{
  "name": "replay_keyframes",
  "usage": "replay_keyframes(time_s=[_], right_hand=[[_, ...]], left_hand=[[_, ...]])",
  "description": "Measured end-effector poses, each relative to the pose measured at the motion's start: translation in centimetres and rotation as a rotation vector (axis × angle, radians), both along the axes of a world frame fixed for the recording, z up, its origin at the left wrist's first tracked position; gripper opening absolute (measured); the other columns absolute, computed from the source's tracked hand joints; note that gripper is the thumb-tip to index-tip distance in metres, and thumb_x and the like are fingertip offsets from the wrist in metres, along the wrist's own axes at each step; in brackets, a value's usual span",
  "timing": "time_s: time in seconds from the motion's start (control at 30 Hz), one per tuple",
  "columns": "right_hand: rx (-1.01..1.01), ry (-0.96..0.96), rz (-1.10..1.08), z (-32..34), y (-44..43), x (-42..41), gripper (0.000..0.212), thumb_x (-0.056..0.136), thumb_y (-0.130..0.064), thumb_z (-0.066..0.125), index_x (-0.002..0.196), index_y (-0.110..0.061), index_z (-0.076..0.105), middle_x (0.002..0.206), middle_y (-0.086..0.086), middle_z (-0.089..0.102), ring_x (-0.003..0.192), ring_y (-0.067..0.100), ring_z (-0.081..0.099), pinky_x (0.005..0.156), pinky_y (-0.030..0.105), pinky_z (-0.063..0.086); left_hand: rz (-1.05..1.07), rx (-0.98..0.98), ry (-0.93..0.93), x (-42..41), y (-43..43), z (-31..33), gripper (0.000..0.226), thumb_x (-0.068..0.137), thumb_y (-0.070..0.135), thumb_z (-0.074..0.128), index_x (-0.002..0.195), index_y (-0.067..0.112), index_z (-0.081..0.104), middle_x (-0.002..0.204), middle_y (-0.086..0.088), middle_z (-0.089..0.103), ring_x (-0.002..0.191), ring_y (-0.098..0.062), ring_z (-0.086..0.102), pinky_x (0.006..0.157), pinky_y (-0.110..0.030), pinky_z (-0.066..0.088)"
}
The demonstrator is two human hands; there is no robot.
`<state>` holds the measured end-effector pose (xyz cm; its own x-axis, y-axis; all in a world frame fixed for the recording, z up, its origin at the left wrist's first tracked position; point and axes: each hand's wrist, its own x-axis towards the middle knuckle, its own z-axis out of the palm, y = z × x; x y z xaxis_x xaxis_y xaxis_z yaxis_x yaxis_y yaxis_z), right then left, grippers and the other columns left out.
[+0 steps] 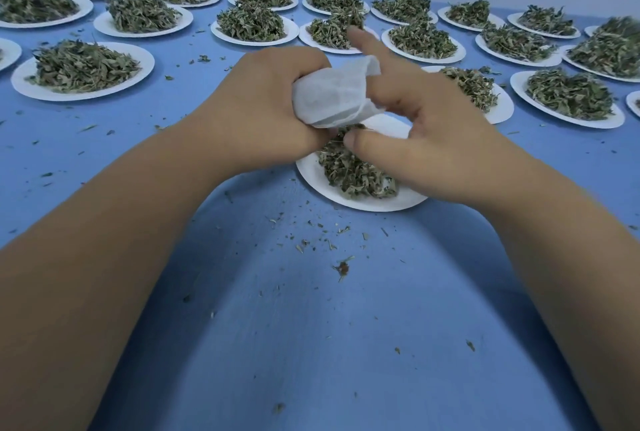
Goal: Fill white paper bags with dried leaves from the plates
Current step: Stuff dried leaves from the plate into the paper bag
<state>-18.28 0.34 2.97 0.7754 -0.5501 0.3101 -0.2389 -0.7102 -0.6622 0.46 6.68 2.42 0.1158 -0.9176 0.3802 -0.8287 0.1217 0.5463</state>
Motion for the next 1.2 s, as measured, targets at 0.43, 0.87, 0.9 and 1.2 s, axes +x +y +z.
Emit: replay_keyframes(time_s=[0.43,0.87,0.9,1.2], right_hand=[[-0.125,0.113,-0.130,0.1,-2.2,-1.3,0.034,0.087,-0.051,0.062,0.120,-0.045,0.065,0.123,-0.033,0.061,0.115,-0.016,0.050,0.097,0.017,0.040],[-0.147,0.246,-0.034,-2.4,-2.6,0.2,0.033,0.102,-0.032,0.058,0.134,-0.033,0.062,0.126,-0.021,0.063,0.114,-0.006,0.055,0.095,0.009,0.037],[-0.099,0.204,-0.027,-2.1,-2.5,0.0,0.033,0.103,-0.034,0.053,0.135,-0.035,0.061,0.129,-0.025,0.060,0.121,-0.009,0.050,0.100,0.009,0.034],[-0.230,0.444,0.023,-2.7,-2.0,0.4,0.056,0.094,-0.061,0.056,0.144,-0.035,0.049,0.140,-0.017,0.047,0.129,0.003,0.039,0.109,0.019,0.029]], left_hand=[[0.169,-0.023,0.007,3.0,-0.4,0.1,0.033,0.077,0.035,0.082,0.101,0.020,0.065,0.092,0.005,0.062,0.086,-0.021,0.058,0.066,-0.027,0.044],[0.206,0.037,-0.081,3.6,-1.0,-0.7,0.023,0.079,0.030,0.077,0.098,0.022,0.068,0.094,0.003,0.065,0.088,-0.020,0.057,0.070,-0.030,0.041],[0.205,0.030,-0.077,3.6,-1.0,-0.7,0.023,0.079,0.030,0.076,0.099,0.023,0.068,0.094,0.004,0.065,0.087,-0.019,0.056,0.070,-0.029,0.040],[0.163,0.044,-0.132,3.5,-1.1,-0.8,0.017,0.078,0.025,0.075,0.093,0.020,0.067,0.091,0.002,0.065,0.085,-0.021,0.058,0.065,-0.019,0.042]])
